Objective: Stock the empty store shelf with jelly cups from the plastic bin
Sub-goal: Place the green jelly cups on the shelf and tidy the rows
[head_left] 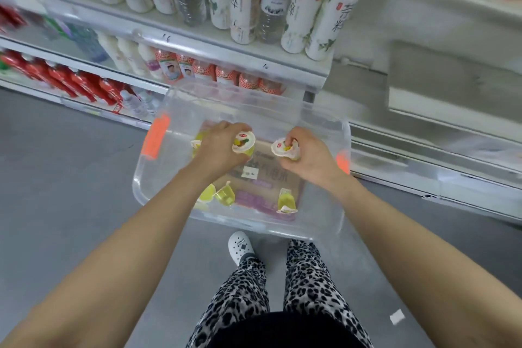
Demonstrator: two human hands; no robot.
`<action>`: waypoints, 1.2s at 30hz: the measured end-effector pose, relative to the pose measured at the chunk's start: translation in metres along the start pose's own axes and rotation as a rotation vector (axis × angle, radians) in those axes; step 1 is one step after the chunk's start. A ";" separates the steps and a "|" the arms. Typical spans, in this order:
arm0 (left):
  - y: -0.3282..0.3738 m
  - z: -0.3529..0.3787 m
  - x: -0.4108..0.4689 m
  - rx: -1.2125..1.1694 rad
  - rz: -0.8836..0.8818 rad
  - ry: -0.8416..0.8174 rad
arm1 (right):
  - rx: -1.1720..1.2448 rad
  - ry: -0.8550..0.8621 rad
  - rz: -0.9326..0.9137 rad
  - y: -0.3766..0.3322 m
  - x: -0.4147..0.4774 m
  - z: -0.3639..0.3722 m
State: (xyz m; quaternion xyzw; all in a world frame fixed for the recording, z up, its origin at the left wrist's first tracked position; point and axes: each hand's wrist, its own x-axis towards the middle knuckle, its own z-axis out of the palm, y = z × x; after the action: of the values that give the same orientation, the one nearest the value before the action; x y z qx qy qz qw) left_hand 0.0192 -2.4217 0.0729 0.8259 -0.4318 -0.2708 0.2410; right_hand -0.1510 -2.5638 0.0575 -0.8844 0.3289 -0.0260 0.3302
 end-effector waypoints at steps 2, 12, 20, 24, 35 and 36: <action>0.015 0.001 -0.001 0.000 0.056 0.024 | 0.019 0.071 -0.043 -0.002 -0.006 -0.019; 0.120 0.008 0.003 -0.007 0.201 0.128 | 0.018 0.345 -0.120 0.027 -0.060 -0.123; 0.261 0.063 0.009 0.013 0.332 0.197 | -0.018 0.485 -0.073 0.110 -0.133 -0.229; 0.338 0.104 0.013 0.034 0.418 0.181 | -0.047 0.564 -0.040 0.163 -0.176 -0.282; 0.534 0.233 0.015 -0.073 0.699 0.060 | -0.137 0.779 0.167 0.308 -0.311 -0.411; 0.548 0.241 0.014 -0.064 0.735 0.052 | -0.142 0.796 0.179 0.316 -0.320 -0.420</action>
State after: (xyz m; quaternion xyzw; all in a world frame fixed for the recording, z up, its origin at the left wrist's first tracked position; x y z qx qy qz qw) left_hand -0.4510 -2.7530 0.2383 0.6143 -0.6847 -0.1585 0.3588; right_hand -0.6908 -2.7891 0.2502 -0.7937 0.5075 -0.3145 0.1166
